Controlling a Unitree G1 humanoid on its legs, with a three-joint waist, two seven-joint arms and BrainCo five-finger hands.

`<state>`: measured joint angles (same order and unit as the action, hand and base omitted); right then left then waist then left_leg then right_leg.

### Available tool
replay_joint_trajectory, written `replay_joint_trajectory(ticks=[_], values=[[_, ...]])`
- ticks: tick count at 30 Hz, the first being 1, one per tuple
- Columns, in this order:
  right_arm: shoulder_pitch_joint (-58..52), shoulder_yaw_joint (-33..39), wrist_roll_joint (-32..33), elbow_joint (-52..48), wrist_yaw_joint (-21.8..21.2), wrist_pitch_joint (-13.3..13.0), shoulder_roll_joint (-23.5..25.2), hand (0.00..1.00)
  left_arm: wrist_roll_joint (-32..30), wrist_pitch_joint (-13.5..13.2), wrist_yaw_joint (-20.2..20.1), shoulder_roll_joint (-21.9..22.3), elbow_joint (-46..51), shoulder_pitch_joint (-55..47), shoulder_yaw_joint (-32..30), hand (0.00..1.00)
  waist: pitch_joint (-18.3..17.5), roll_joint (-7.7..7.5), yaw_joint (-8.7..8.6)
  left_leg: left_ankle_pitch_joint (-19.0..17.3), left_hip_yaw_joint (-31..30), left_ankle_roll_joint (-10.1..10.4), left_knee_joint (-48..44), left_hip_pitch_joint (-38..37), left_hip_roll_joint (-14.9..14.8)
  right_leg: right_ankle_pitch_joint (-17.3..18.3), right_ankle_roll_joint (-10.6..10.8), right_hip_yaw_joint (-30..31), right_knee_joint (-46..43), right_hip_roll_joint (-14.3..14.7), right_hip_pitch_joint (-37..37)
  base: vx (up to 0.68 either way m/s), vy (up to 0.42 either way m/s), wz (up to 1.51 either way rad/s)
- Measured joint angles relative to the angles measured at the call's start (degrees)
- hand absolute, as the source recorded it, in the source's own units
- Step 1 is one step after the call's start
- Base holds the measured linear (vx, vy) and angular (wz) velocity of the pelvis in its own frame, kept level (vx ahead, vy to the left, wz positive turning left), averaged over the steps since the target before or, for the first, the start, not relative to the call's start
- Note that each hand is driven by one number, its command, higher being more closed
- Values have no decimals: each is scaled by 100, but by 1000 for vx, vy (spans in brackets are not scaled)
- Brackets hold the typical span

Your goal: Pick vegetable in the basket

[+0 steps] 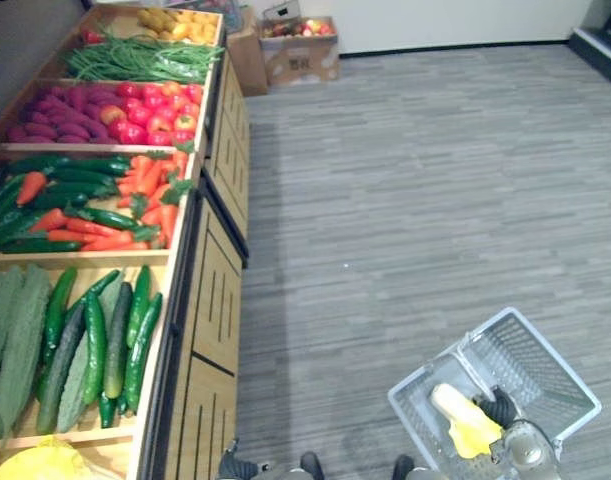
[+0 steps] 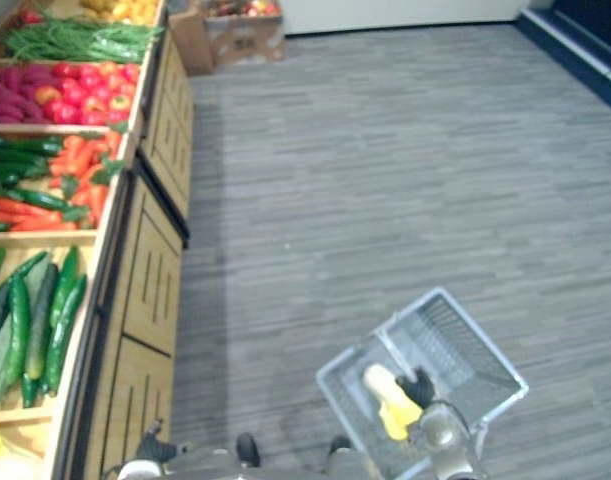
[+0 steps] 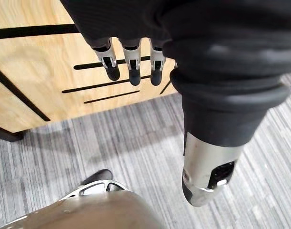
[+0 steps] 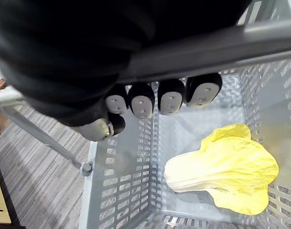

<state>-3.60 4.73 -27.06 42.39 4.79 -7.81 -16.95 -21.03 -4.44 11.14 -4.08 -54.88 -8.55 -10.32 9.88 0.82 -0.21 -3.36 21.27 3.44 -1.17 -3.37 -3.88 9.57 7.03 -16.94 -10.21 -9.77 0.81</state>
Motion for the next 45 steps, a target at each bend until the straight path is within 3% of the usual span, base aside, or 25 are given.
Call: replay_joint_trajectory(ticks=[1, 3, 4, 6, 7, 9, 11, 13, 16, 17, 18, 19, 20, 22, 25, 26, 28, 30, 33, 35, 36, 37, 40, 43, 45], values=[[33, 36, -9, 0, 12, 0, -8, 100, 0, 1, -1, 9, -15, 0, 122, 0, -6, 47, 27, -150, 7, -72, 15, -86, 29, 137, 132, 9, -743, -143, -289, 97, 149, -9], [71, 69, -16, -1, 24, -2, 22, 100, 1, -6, -8, -53, -23, -28, 222, 0, -9, 33, 41, -273, 42, -126, 5, -251, 89, 127, 121, -12, -2076, -445, -806, 87, 148, -5], [73, 77, -15, -2, 47, -3, 69, 100, 4, -4, -12, -122, -46, -61, 228, 0, 55, -146, 44, -371, 42, -169, -2, -443, 200, -13, -64, -47, -2952, -712, -1090, 116, 118, 4], [51, 159, -14, -30, 89, -4, 121, 100, 14, -1, -23, -156, -54, -199, 231, 0, 42, -139, 29, -519, -12, -224, -3, -705, 187, -601, -84, 10, -3823, -919, -1383, 156, 103, 5], [13, 167, -9, -83, 104, -8, 143, 100, 26, 1, -25, -175, -37, -266, 260, 0, 56, -41, 15, -597, -24, -278, -39, -816, 126, -608, -107, 21, -4181, -942, -1551, 158, 72, 2], [-2, 172, 1, -114, 100, -30, 178, 100, 66, 15, -29, -200, -38, -313, 263, 0, 66, -59, -22, -648, -97, -298, -36, -842, 44, -130, -129, -197, -4052, -936, -1781, 214, 49, 18], [5, 212, 0, -114, 97, -25, 179, 100, 70, 14, -32, -218, -35, -301, 204, 0, 109, -36, -110, -656, -262, -286, -4, -845, -50, -85, -194, -518, -3233, -870, -1876, 221, -31, 45], [3, 403, 8, -108, 107, 8, 248, 100, 64, 9, -33, -175, -30, -224, 150, 0, 189, -7, -123, -750, -363, -133, -4, -939, -190, -323, 83, -480, -1421, -650, -1875, 341, -136, 37], [-9, 511, 9, -108, 119, 15, 403, 100, 53, 12, -30, -225, -36, -170, 88, 0, 247, -179, -117, -965, -489, 200, -3, -1120, -224, -1052, 153, -138, 345, -654, -1845, 341, -256, 27], [-20, 638, 9, -103, 140, 25, 411, 100, 47, 18, -29, -203, -83, -115, 85, 0, 289, -98, -125, -1197, -611, 365, -19, -1237, -451, -1615, 94, -113, 36, -540, -1846, 332, -341, 33], [-44, 706, 9, -103, 160, 29, 388, 100, 45, 18, -32, -149, -122, -71, 95, 0, 273, 13, -133, -1278, -676, 378, -16, -1251, -587, -1601, 83, -119, -257, -448, -1936, 440, -435, 36], [-109, 835, 10, -104, 187, 29, 377, 100, 46, 12, -29, -52, -124, -58, 87, 0, 241, 147, -125, -1327, -748, 341, -33, -1264, -715, -1418, -161, -130, -715, -351, -2115, 448, -357, 24], [-64, 887, 10, -80, 211, 78, 359, 100, 47, -9, -28, 49, -131, 9, 89, 0, 203, 290, -72, -1214, -814, 474, -298, -1218, -877, -939, -270, -148, -1263, -330, -2305, 460, -369, 10], [2, 952, 12, -55, 206, 165, 339, 100, 63, -8, -16, 77, -97, 2, 62, 0, 217, 268, -106, -902, -977, 524, -1546, -606, -1062, -560, -340, -249, -1579, -377, -2244, 443, -388, 21], [-198, 909, 25, 87, 212, 215, 254, 100, 192, -1, 5, 67, 20, -26, 16, 0, 268, 210, -84, 395, -1026, 690, -3990, 408, -1561, -127, -486, -546, -1381, -358, -1421, 460, -289, 34], [-233, 836, 25, 129, 219, 238, 207, 100, 293, -5, 6, 73, 88, -33, -35, 0, 274, 200, -20, 268, -835, 665, -4811, 674, -1755, -57, -562, -572, -1189, -298, -1055, 442, -195, 4], [-255, 827, 26, 139, 230, 241, 209, 100, 404, -3, 36, 69, 177, -11, -93, 0, 299, 159, -8, -72, -452, 540, -5334, 1060, -1834, -59, -555, -694, -685, -212, -471, 416, -149, 9], [-283, 824, 62, 151, 232, 242, 231, 100, 476, -4, 120, 60, 308, -12, -168, 0, 328, 103, 10, -332, -129, 466, -5072, 1461, -1773, -95, -496, -873, -218, -163, -2, 378, -68, 28], [-224, 841, 99, 164, 234, 241, 235, 100, 521, 5, 227, 130, 444, -17, -279, 0, 332, 73, 95, -384, 342, 443, -3212, 1882, -1335, -221, -300, -1061, 206, -148, 397, 333, 69, 16], [-231, 844, 97, 169, 234, 228, 252, 100, 503, 16, 232, 174, 445, -27, -298, 0, 323, 92, 115, 273, 373, 296, -1314, 1793, -858, -261, -186, -1242, 429, -143, 662, 458, 219, 17], [-296, 843, 96, 151, 234, 205, 250, 100, 499, 14, 232, 217, 454, -74, -295, 0, 283, 185, 145, 965, 335, 144, -333, 1695, -685, -228, 7, -1293, 563, -30, 876, 373, 223, 27], [-235, 827, 97, 241, 234, 224, 431, 100, 487, 46, 231, 149, 438, -26, -312, 0, 273, 36, 186, 1119, 312, -545, -378, 1705, -495, -124, 194, -1290, 688, -94, 1061, 364, 201, 42], [-94, 763, 106, 238, 234, 173, 640, 100, 445, 106, 235, -60, 536, 132, -324, 0, 247, -336, 224, 663, 269, -552, -946, 2150, -275, -388, 211, -1251, 1002, -202, 1160, 323, 132, 56], [22, 492, 105, 243, 224, 174, 642, 100, 423, 133, 234, -61, 491, 100, -382, 0, 223, -378, 246, 221, 1275, -862, -1272, 1950, -395, -654, 302, -1107, 1010, -265, 1550, 267, 140, 49], [107, 335, 104, 257, 218, 112, 683, 100, 387, 180, 236, -4, 445, 14, -539, 0, 117, -476, 340, 50, 1302, -812, -1192, 1838, -334, -664, 317, -969, 540, -407, 1391, 212, 89, -2]])
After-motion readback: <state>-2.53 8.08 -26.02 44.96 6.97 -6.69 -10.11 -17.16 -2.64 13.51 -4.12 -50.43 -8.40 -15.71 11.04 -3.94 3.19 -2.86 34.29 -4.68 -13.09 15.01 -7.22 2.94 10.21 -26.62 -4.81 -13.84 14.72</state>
